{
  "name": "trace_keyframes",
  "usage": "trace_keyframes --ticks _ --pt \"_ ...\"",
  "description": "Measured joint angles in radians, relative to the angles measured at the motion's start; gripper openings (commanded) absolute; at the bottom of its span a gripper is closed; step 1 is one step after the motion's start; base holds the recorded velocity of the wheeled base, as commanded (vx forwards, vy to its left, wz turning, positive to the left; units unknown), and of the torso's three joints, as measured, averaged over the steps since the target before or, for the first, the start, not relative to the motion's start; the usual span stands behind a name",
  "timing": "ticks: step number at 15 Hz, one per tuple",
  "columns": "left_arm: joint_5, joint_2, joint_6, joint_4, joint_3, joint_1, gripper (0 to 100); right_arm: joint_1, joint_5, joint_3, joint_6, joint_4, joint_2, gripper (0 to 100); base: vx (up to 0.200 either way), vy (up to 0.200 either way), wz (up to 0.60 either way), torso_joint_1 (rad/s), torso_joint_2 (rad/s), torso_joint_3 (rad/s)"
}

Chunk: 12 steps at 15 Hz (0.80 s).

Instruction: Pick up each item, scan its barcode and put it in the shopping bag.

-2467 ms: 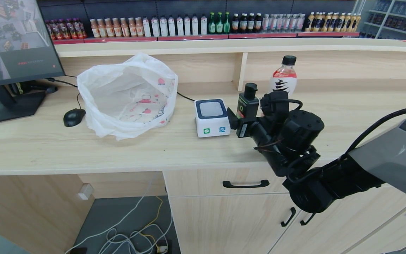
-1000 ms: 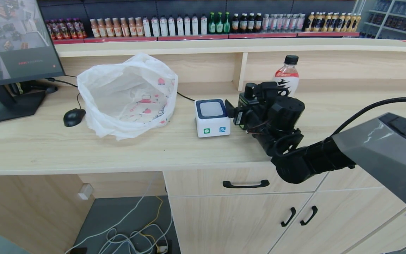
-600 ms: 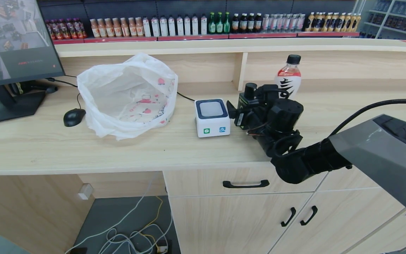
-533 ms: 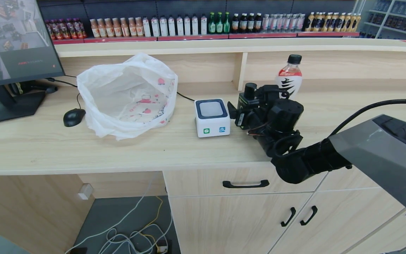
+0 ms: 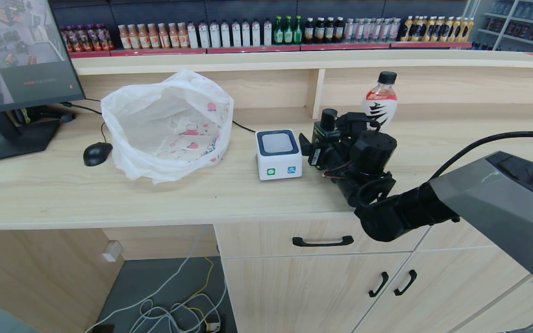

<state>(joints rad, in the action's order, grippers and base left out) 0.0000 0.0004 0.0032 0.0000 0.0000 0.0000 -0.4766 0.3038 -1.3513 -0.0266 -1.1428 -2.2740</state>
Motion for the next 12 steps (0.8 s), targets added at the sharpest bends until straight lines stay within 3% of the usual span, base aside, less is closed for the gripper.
trace_keyframes --ticks 12 --pt "0.000 0.000 0.000 0.000 0.000 0.000 100 -0.004 0.000 0.006 0.007 -0.017 0.005 0 0.000 0.000 0.00 0.000 0.00 0.000"
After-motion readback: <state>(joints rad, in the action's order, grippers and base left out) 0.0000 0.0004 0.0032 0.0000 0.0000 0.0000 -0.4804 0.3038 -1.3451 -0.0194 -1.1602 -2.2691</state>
